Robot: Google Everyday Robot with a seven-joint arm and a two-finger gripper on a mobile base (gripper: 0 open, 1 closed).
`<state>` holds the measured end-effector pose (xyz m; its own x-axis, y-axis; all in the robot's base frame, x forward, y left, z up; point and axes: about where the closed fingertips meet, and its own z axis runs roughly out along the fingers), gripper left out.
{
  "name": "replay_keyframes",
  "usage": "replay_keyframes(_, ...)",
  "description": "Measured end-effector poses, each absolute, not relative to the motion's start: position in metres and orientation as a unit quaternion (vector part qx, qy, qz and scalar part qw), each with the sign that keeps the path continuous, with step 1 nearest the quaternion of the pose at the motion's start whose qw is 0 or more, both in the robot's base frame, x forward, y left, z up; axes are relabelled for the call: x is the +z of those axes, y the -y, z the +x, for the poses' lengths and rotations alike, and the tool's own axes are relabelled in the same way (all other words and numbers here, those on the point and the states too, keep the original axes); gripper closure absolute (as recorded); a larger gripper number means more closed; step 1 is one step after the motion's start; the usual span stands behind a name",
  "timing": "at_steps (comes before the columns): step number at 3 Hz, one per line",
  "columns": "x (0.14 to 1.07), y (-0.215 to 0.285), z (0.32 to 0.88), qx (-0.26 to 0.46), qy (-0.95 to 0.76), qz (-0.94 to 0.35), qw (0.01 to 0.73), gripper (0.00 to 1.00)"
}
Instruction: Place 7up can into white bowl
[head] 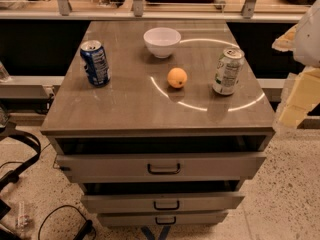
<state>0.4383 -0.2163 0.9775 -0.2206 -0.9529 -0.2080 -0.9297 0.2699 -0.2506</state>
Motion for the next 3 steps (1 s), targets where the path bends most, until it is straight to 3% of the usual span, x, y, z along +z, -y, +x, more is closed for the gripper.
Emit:
replay_keyframes(1,0.978,0.216,0.438,-0.036,-0.780,-0.603,0.161,0.00)
replay_keyframes(2,0.980,0.221,0.449,-0.023,-0.780,-0.589,0.210,0.00)
replay_keyframes(3,0.979,0.256,0.502,0.017,-0.770,-0.536,0.346,0.00)
